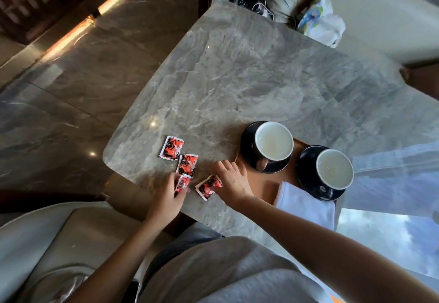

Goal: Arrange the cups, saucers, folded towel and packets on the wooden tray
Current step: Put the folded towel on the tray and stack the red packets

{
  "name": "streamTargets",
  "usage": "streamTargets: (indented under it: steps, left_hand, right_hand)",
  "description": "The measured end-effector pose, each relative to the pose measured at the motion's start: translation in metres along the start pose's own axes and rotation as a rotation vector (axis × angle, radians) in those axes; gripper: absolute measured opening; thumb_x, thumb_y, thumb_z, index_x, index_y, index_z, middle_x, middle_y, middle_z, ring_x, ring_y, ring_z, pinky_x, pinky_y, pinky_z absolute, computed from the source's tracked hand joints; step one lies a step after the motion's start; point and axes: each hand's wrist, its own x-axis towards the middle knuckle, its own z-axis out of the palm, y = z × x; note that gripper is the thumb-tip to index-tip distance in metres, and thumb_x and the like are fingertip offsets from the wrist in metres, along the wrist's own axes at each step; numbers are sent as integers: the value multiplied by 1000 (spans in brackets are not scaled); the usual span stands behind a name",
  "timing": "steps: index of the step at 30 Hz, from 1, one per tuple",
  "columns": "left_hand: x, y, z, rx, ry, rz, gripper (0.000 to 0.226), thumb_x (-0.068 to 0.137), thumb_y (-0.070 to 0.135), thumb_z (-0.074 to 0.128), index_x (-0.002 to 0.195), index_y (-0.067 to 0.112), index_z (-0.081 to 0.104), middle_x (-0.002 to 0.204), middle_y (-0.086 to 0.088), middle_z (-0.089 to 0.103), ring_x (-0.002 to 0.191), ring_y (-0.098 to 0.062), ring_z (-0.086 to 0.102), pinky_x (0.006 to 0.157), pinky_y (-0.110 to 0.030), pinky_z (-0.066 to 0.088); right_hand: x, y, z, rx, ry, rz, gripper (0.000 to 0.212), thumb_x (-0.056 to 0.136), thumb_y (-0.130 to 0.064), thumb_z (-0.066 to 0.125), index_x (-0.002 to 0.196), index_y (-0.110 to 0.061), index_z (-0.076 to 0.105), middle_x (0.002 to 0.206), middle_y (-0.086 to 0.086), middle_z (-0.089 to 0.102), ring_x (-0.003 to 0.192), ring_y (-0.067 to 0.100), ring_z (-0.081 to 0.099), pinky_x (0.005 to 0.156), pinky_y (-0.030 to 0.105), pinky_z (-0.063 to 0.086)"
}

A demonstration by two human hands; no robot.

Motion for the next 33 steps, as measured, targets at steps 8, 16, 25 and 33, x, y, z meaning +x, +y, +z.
streamTargets:
  steps: [8,16,25,33]
  left_hand:
    - [9,6,-4,-815,38,-423,22,100,18,33,109,9,51,90,-9,64,66,-12,68,78,-34,48]
    - [3,4,-5,-1047,-381,-473,39,72,50,67,100,23,69,98,-4,75,91,-21,71,72,-32,57]
    - [-11,11,0,-1043,-253,-497,18,93,0,42,104,7,56,85,-9,65,73,-22,63,67,-31,57]
    - [-10,2,-5,-1143,-139,-559,12,92,11,49,96,11,60,80,-5,68,63,-14,66,66,-31,57]
  right_hand:
    - [6,-7,-26,183,46,10,11,89,-24,54,91,-23,65,88,-6,71,92,18,59,99,43,34]
    - [18,-44,-46,101,-55,-380,16,93,-30,52,92,-25,67,95,-9,71,94,15,58,101,39,31]
    - [41,-48,-19,256,-35,-154,35,85,-31,63,119,-27,55,111,-1,55,101,16,56,72,30,44]
    - [52,-38,3,91,2,-76,58,74,-35,76,122,-18,48,125,3,41,114,22,41,90,40,47]
